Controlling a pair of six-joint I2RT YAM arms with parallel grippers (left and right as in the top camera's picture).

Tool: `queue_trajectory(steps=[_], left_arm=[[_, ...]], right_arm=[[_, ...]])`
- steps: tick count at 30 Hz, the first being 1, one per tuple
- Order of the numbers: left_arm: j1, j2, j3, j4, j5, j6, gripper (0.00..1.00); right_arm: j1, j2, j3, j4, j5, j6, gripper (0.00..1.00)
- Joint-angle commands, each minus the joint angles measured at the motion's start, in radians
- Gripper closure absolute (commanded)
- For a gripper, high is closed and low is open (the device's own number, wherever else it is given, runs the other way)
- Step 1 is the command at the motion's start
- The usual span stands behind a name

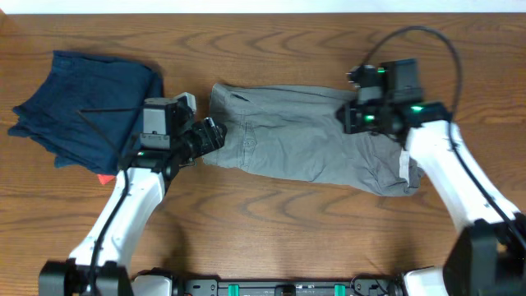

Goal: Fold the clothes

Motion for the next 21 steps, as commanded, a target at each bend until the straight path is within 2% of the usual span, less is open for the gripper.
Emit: queue_trajectory(steps=[1,2,3,4,6,14,21], left_arm=[[-0.010,0.087,0.000,0.040,-0.039,-0.002,0.31],[-0.005,0.113,0.000,0.062,-0.055,-0.002,0.22],[0.000,0.138,0.000,0.090,-0.059,-0.002,0.16],[0.005,0.158,0.000,0.116,-0.059,-0.002,0.11],[0.011,0.195,0.000,0.174,-0.059,-0.002,0.01],[0.014,0.313,0.000,0.329,-0.058,-0.002,0.02],[0.014,0.406,0.000,0.389,0.029,-0.005,0.02]], right_arm=[[0.067,0.092,0.002,0.078,-0.027,0.016,0.92],[0.077,0.117,0.002,0.103,-0.006,0.043,0.93],[0.083,0.143,0.002,0.126,0.037,0.094,0.87],[0.086,0.159,0.002,0.137,0.068,0.134,0.82],[0.087,0.195,0.002,0.171,0.139,0.226,0.81],[0.087,0.226,0.002,0.290,0.175,0.253,0.75],[0.093,0.226,0.002,0.263,0.175,0.253,0.74]])
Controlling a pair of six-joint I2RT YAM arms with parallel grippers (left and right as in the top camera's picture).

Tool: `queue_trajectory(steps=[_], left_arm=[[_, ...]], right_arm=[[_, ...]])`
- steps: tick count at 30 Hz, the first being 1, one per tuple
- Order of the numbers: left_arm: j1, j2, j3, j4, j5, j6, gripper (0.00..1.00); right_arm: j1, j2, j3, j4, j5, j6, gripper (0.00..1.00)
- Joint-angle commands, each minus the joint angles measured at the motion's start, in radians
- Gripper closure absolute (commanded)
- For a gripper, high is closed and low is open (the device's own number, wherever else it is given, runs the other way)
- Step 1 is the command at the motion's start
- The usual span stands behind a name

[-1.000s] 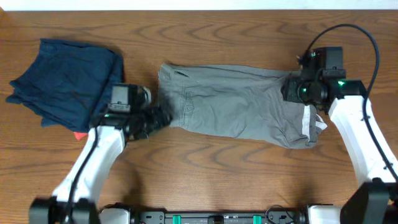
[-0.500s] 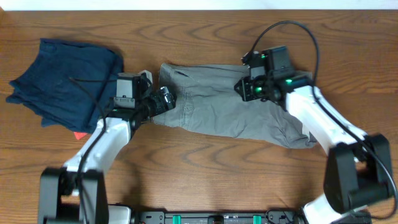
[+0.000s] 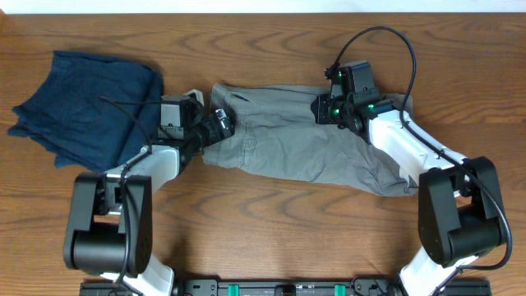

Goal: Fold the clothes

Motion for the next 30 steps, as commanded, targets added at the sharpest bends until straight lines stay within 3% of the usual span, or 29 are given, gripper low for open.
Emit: queue_trajectory(steps=[1,2,5,8,12,13,16,23,30], left_arm=[[0.003,0.049,-0.001,-0.007,0.039,-0.003,0.02],[0.003,0.054,-0.001,-0.007,0.040,-0.003,0.02],[0.003,0.058,-0.001,-0.004,0.097,-0.002,0.23],[-0.002,0.058,-0.001,0.004,0.168,-0.002,0.31],[-0.006,0.058,-0.001,-0.001,0.215,-0.002,0.78],[-0.004,0.058,-0.001,0.000,0.231,-0.002,0.85],[0.012,0.047,0.000,0.003,0.266,0.002,0.94],[0.114,-0.076,0.005,-0.007,0.384,-0.015,0.94],[0.126,-0.215,0.005,-0.075,0.396,-0.022,0.94]], right_arm=[[0.008,-0.001,0.002,-0.020,0.016,0.017,0.74],[0.008,-0.001,0.002,-0.032,0.016,0.017,0.74],[0.008,-0.001,0.002,-0.075,0.016,0.017,0.75],[0.008,-0.001,0.002,-0.117,0.018,0.024,0.75],[0.006,-0.002,0.002,-0.135,0.016,0.032,0.74],[0.006,-0.003,0.002,-0.146,0.016,0.032,0.74],[0.001,-0.006,0.002,-0.183,0.017,0.032,0.74],[-0.048,-0.016,0.002,-0.287,0.021,0.039,0.77],[-0.045,-0.016,0.002,-0.353,0.015,0.040,0.77]])
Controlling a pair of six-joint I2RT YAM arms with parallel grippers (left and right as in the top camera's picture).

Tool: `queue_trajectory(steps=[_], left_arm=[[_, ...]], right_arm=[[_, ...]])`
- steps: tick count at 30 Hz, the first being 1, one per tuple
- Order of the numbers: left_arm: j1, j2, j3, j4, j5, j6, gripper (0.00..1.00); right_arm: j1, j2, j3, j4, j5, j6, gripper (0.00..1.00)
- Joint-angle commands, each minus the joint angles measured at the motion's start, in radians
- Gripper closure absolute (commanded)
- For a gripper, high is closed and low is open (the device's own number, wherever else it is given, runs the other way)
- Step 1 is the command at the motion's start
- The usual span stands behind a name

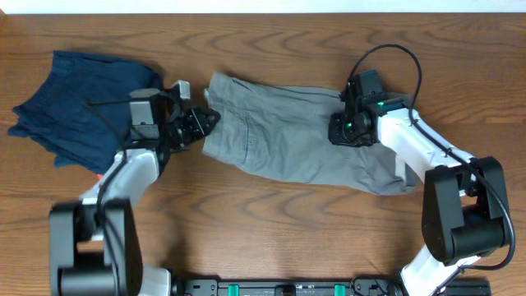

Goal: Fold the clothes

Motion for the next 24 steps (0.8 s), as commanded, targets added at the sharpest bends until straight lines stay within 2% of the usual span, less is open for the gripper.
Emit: queue_trajectory(steps=[1,7,12,15,18,24], left_arm=[[0.000,-0.061,0.003,-0.031,0.040,-0.005,0.94],[0.000,-0.188,0.003,-0.053,0.101,-0.068,0.94],[-0.003,-0.333,0.006,0.011,0.103,-0.156,0.94],[-0.019,-0.398,0.006,0.047,0.103,-0.188,0.94],[-0.056,-0.424,0.005,0.048,0.094,-0.189,0.94],[-0.165,-0.388,0.005,0.037,0.060,-0.188,0.94]], right_arm=[[0.015,-0.016,0.002,-0.016,-0.011,0.012,0.77],[0.100,-0.003,-0.002,-0.028,-0.005,0.011,0.80],[0.183,0.056,-0.004,0.000,-0.011,0.012,0.81],[0.238,0.096,-0.004,0.060,-0.077,0.020,0.82],[0.304,0.122,-0.003,0.155,-0.144,0.067,0.82],[0.407,0.125,-0.003,0.288,-0.137,0.103,0.80]])
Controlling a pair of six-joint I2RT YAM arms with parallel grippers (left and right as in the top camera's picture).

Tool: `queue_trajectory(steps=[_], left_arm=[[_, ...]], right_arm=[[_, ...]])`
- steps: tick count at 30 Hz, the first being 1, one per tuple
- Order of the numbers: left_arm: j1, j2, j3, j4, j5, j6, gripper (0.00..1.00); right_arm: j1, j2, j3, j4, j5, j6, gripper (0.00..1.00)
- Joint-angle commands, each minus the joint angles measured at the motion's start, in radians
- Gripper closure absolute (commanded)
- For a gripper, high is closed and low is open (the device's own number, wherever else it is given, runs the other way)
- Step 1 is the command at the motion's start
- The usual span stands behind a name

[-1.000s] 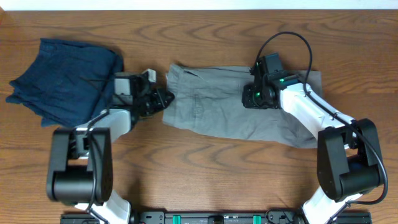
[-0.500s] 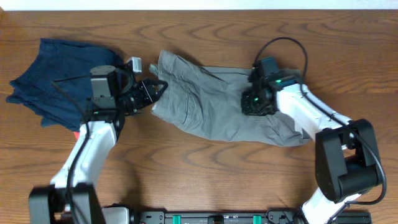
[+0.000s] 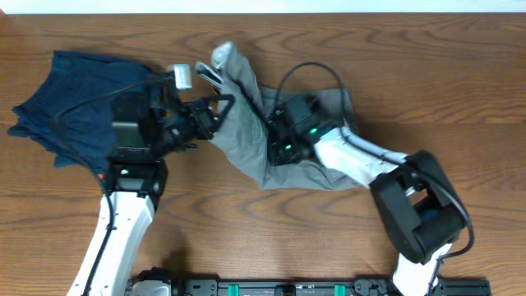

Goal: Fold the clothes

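The grey garment (image 3: 246,131) lies bunched at the table's middle, with its left end (image 3: 223,57) lifted and twisted up. My left gripper (image 3: 220,105) is at that raised left edge, shut on the cloth. My right gripper (image 3: 276,146) sits low on the middle of the same garment, fingers buried in the folds and apparently shut on it. The garment's right part (image 3: 345,168) trails under the right arm.
A crumpled navy garment (image 3: 74,107) lies at the far left, partly under the left arm. A small red object (image 3: 102,176) peeks out below it. The wooden table (image 3: 460,99) shows bare wood to the right.
The right gripper went from the garment's right-centre to its middle, pulling the right half leftward. The left gripper has raised the left edge, and the flat garment is now bunched.
First the grey garment lay flat, with the left gripper at its left edge and the right gripper near its upper right. Both then closed in on the cloth. By now the left edge is lifted and the right side drawn toward the middle.
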Motion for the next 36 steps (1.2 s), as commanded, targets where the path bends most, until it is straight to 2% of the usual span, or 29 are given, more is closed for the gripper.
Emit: queue_trajectory(steps=[1,6,10,18,24,32,36], left_arm=[[-0.059,0.024,0.007,0.000,-0.010,-0.013,0.94],[-0.130,0.050,0.007,0.001,-0.059,-0.012,0.93],[-0.157,0.051,0.007,0.001,-0.089,-0.006,0.94],[-0.158,0.056,0.007,-0.014,-0.142,-0.005,0.94],[-0.190,0.085,0.007,-0.014,-0.161,-0.006,0.94],[-0.291,0.102,0.007,0.042,-0.224,-0.012,0.94],[-0.345,0.117,0.007,0.053,-0.317,-0.045,0.93]], right_arm=[[0.041,0.014,-0.003,0.014,-0.019,0.051,0.80],[0.033,0.013,-0.003,-0.001,0.002,0.048,0.80],[-0.028,-0.029,0.006,-0.064,0.026,0.013,0.77],[-0.281,-0.206,0.014,-0.285,0.195,-0.125,0.74],[-0.449,-0.185,0.011,-0.425,0.212,-0.248,0.77],[-0.461,-0.108,-0.037,-0.415,0.222,-0.262,0.77],[-0.420,-0.085,-0.075,-0.395,0.222,-0.235,0.79]])
